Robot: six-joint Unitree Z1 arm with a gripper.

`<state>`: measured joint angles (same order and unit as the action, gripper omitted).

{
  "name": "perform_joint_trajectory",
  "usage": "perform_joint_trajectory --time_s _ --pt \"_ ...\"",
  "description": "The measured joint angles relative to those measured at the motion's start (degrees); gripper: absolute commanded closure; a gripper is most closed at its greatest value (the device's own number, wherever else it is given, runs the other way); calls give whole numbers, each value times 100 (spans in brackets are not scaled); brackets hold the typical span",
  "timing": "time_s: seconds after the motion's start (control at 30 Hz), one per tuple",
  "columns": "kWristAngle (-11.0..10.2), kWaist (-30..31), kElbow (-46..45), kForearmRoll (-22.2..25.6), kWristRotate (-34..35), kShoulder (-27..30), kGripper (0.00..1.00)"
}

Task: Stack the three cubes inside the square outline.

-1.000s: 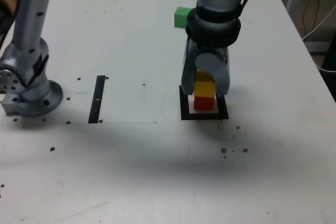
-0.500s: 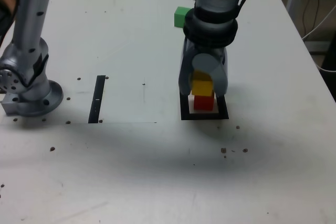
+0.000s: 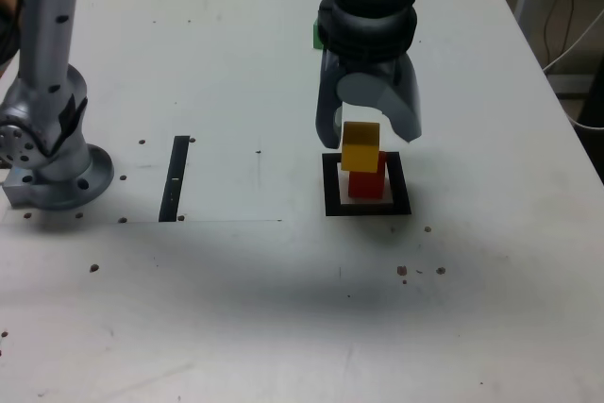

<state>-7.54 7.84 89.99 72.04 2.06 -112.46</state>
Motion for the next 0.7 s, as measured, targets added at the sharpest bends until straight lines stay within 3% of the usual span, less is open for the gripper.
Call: perform_joint_trajectory --time_s 0.5,0.7 --pt "-144 -68 -56 28 -70 376 1" --pt "-180 -596 -190 185 -594 900 1"
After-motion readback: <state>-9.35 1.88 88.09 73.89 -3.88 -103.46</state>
